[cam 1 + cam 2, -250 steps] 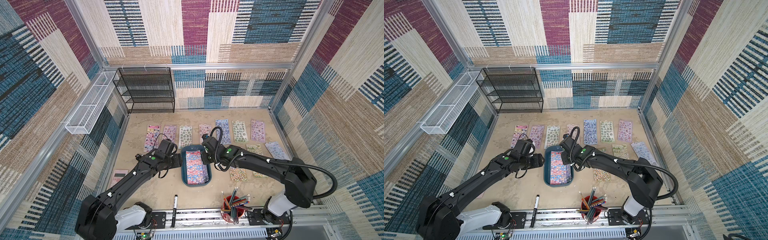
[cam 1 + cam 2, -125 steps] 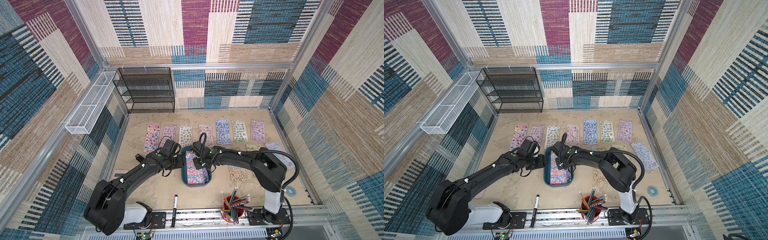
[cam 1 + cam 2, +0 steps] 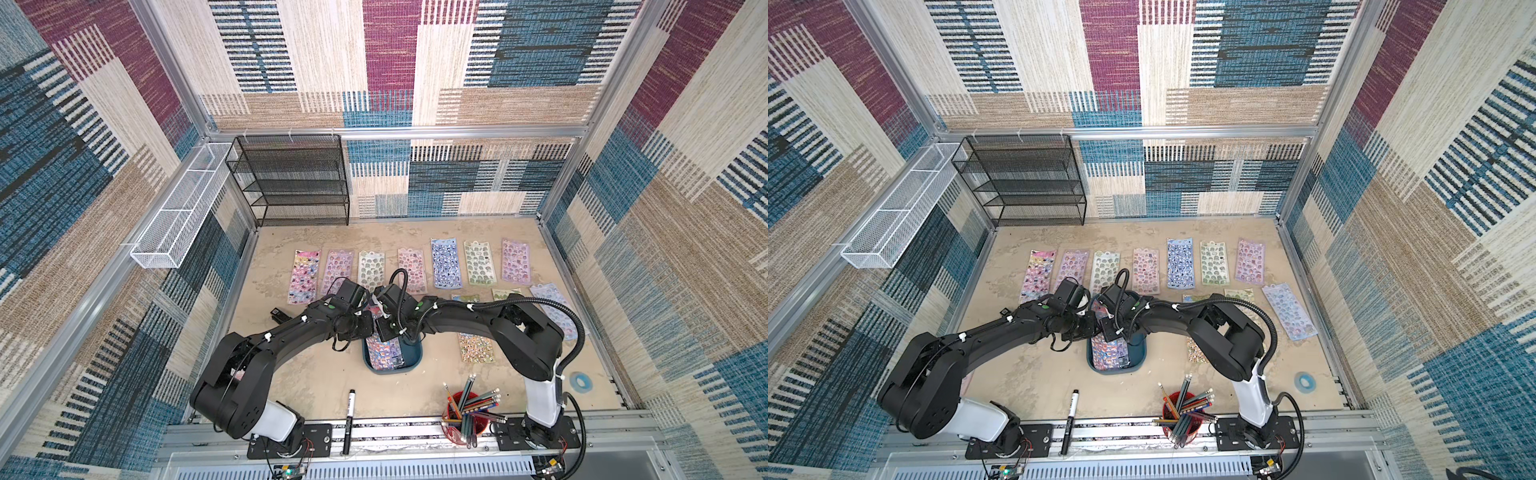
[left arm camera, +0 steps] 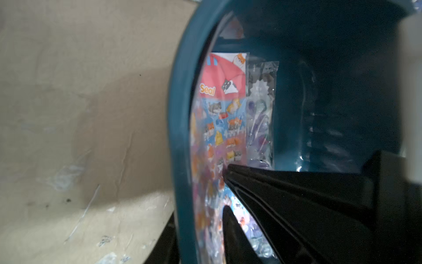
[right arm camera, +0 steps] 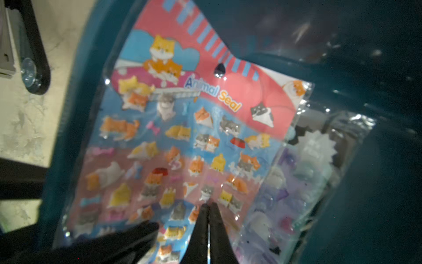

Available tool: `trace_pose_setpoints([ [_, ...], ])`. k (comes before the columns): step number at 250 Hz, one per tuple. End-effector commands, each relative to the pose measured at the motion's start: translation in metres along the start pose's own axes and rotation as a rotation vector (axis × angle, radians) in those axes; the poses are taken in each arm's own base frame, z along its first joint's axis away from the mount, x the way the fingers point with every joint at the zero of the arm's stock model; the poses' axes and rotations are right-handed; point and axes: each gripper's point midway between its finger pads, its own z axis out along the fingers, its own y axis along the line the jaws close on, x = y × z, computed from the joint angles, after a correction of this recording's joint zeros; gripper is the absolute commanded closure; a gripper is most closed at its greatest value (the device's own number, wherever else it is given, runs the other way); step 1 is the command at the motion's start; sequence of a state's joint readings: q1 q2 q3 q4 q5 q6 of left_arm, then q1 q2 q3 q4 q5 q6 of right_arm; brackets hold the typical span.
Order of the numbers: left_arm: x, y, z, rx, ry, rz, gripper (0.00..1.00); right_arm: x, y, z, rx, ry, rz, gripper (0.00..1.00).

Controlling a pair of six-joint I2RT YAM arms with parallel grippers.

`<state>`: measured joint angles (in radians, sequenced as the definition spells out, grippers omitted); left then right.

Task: Take the stickers out of the storage box
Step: Pick up the sticker from the storage box.

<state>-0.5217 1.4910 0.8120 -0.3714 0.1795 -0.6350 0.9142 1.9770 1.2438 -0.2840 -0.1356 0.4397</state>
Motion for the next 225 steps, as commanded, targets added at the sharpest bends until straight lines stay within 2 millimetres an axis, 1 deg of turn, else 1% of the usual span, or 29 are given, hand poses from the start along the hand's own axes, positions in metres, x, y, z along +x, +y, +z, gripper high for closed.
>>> trace_pose_setpoints([
  [1,-0.005,-0.014,-0.001,0.05,-0.008,-0.018,0.86,0.024,0.01,0.004,-0.072,0.096,0.018,0.93],
  [12,-0.004,-0.012,-0.001,0.039,-0.007,-0.023,0.94,0.023,0.006,0.002,-0.052,0.088,0.019,0.92],
  [29,-0.004,-0.009,-0.002,0.024,-0.007,-0.029,1.0,0.019,0.001,-0.004,-0.009,0.074,0.015,0.92],
  [60,-0.002,-0.002,-0.004,-0.008,-0.009,-0.041,1.0,0.005,-0.004,-0.024,0.055,0.031,-0.004,0.89],
  [90,-0.002,0.0,-0.007,-0.02,-0.02,-0.049,1.0,-0.011,0.0,-0.047,0.063,-0.021,-0.007,0.85],
  [120,-0.002,0.001,-0.009,-0.022,-0.025,-0.052,1.0,-0.018,-0.003,-0.059,0.08,-0.044,0.006,0.82],
  [149,-0.002,0.002,-0.01,-0.028,-0.026,-0.052,1.0,-0.014,-0.012,-0.055,0.097,-0.028,0.021,0.81],
  [169,-0.001,0.003,-0.011,-0.034,-0.025,-0.052,1.0,-0.006,-0.015,-0.044,0.094,0.005,0.025,0.82],
  [196,0.0,0.005,-0.011,-0.036,-0.025,-0.052,1.0,0.007,-0.012,-0.028,0.048,0.055,0.034,0.84],
  [225,0.001,0.002,-0.011,-0.021,-0.022,-0.054,1.0,0.016,-0.004,-0.015,-0.017,0.087,0.052,0.84],
])
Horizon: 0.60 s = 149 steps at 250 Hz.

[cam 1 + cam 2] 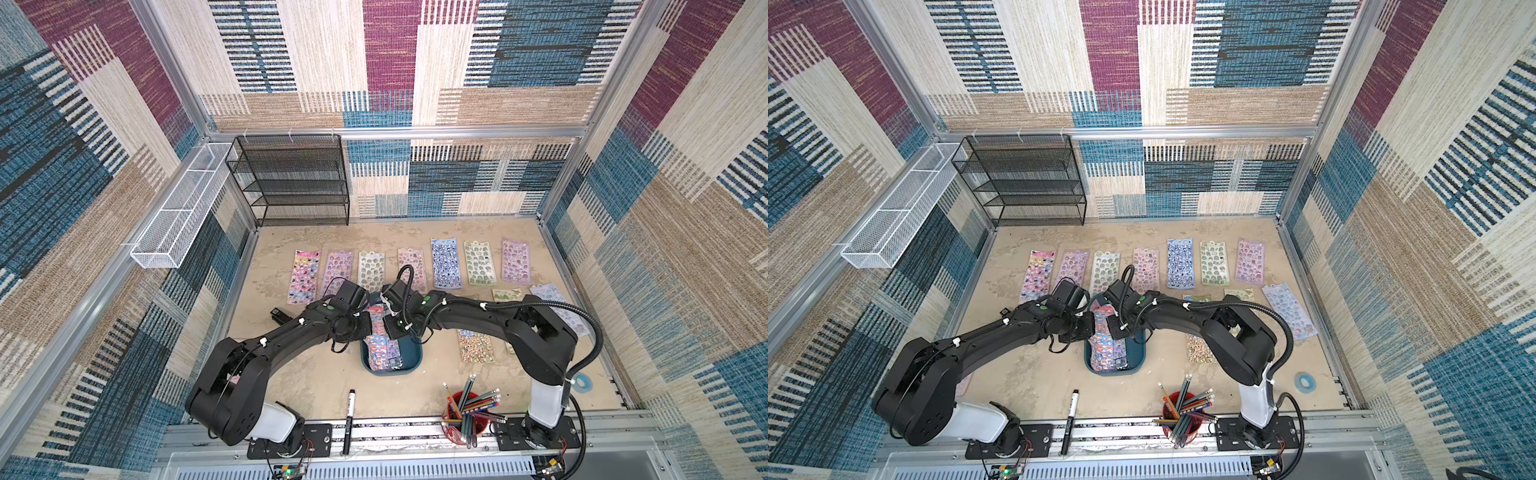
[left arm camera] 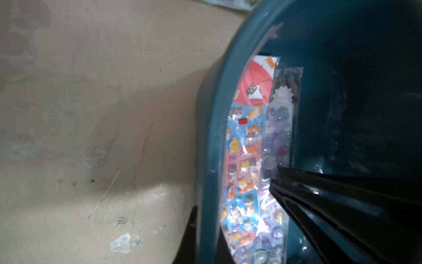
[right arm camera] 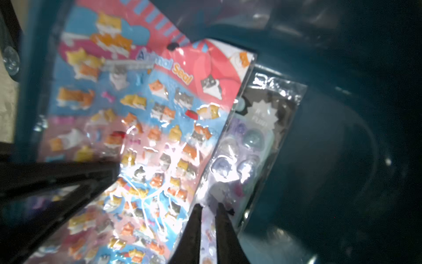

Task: Take the stickers out of the storage box
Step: Pick up the sticker from the storage box.

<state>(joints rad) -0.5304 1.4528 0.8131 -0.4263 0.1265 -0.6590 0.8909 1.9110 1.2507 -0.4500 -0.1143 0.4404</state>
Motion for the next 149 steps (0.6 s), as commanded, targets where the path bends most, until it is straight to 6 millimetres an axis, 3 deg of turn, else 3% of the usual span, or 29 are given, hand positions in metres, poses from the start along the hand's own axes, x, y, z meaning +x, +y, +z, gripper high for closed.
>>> trace_pose_setpoints([
  [1,-0.001,-0.005,-0.001,0.029,-0.004,-0.037,1.0,0.006,0.014,0.01,-0.088,0.025,0.017,0.84],
  [23,-0.003,-0.009,-0.002,0.045,-0.006,-0.036,1.0,0.013,0.015,0.02,-0.11,0.058,0.029,0.85],
  [51,-0.005,-0.015,-0.006,0.069,-0.01,-0.028,0.74,0.023,0.01,0.031,-0.095,0.093,0.044,0.87],
  [75,-0.007,-0.018,-0.012,0.073,-0.01,-0.014,0.63,0.032,0.003,0.039,-0.073,0.119,0.058,0.87],
  [149,-0.013,-0.014,-0.048,0.04,-0.076,0.004,0.49,0.046,-0.011,0.047,-0.022,0.154,0.09,0.87],
])
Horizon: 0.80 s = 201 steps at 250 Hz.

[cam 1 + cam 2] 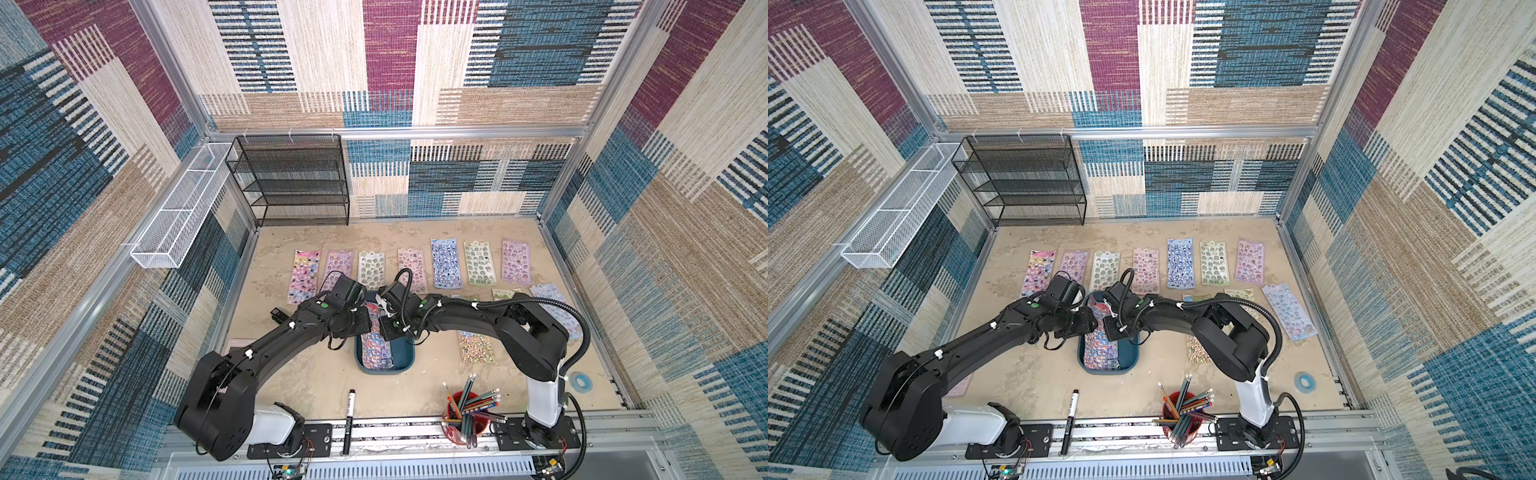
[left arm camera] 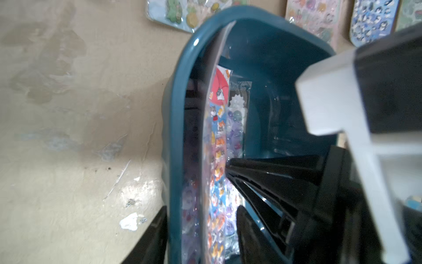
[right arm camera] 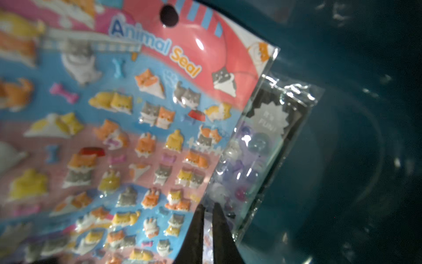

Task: Take the stickers out of the storage box
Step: Pick up the sticker from the storage box.

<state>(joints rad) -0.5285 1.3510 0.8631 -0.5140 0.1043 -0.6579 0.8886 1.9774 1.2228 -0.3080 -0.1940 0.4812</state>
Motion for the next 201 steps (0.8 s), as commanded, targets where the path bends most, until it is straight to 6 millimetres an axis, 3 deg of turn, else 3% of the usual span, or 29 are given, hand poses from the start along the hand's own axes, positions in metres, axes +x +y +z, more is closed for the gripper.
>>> trace_pose_setpoints([
  [1,-0.001,-0.004,-0.014,0.017,-0.012,-0.005,0.49,0.045,-0.025,0.018,0.073,0.154,0.064,0.87],
  [70,-0.007,-0.009,-0.044,0.072,-0.106,-0.039,0.48,0.043,-0.027,0.018,0.093,0.157,0.062,0.87],
  [129,-0.006,-0.001,-0.056,0.047,-0.136,-0.049,0.49,0.044,-0.028,0.018,0.097,0.161,0.061,0.87],
  [201,0.003,-0.002,-0.043,0.06,-0.085,-0.057,0.53,0.043,-0.029,0.018,0.105,0.16,0.061,0.87],
])
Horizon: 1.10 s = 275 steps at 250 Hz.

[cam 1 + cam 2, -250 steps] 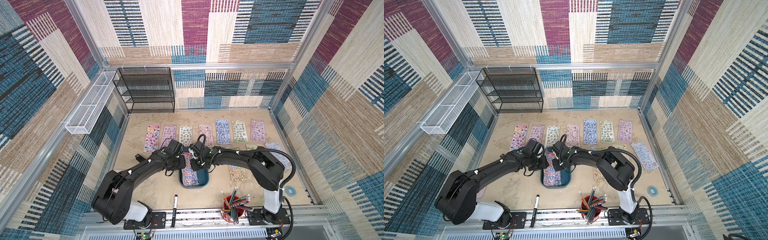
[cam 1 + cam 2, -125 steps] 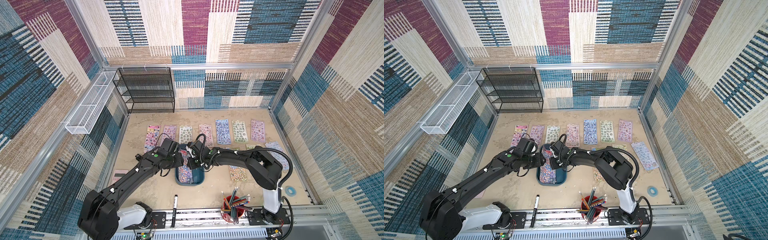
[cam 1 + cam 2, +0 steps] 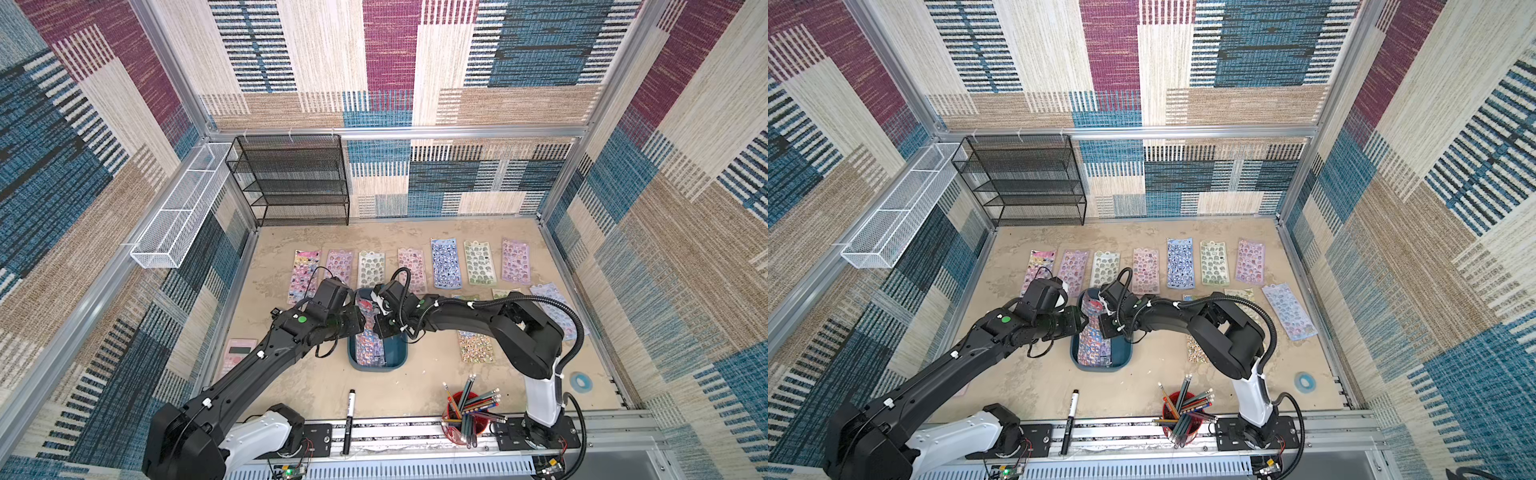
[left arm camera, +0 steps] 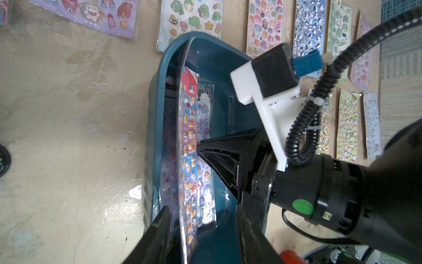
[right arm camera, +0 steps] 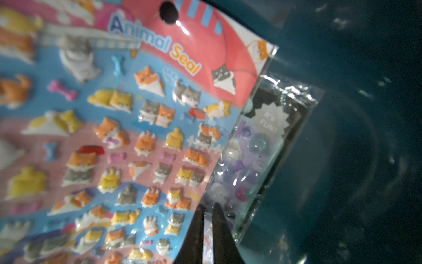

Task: Take the stickers out of the storage box
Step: Pick up the sticker from the storage box.

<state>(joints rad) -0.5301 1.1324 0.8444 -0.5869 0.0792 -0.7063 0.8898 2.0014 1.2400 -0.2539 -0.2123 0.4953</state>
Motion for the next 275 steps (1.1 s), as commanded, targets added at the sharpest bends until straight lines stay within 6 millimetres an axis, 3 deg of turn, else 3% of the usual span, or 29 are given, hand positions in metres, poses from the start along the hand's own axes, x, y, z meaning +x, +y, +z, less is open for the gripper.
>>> trace_pose_setpoints([
  [1,0.006,0.002,0.008,-0.001,0.028,-0.023,0.53,0.054,-0.039,0.009,0.145,0.189,0.059,0.86],
  [69,0.011,0.005,0.03,-0.021,0.072,-0.027,0.61,0.05,-0.037,0.009,0.147,0.183,0.053,0.86],
  [84,0.011,0.004,0.036,-0.019,0.081,-0.028,0.71,0.048,-0.037,0.008,0.146,0.178,0.053,0.86],
  [109,0.013,0.004,0.044,-0.022,0.099,-0.038,1.0,0.047,-0.035,0.007,0.144,0.173,0.05,0.86],
  [151,0.01,0.006,0.043,-0.048,0.099,-0.047,1.0,0.037,-0.03,0.003,0.139,0.15,0.037,0.86],
  [203,-0.007,0.011,0.011,-0.099,0.013,-0.015,1.0,0.016,-0.015,-0.01,0.108,0.09,0.024,0.84],
  [240,-0.02,0.01,-0.015,-0.103,-0.067,0.012,1.0,-0.008,-0.005,-0.037,0.116,0.002,0.011,0.82],
  [275,-0.027,0.01,-0.028,-0.101,-0.109,0.015,1.0,-0.035,0.007,-0.078,0.123,-0.117,0.0,0.77],
])
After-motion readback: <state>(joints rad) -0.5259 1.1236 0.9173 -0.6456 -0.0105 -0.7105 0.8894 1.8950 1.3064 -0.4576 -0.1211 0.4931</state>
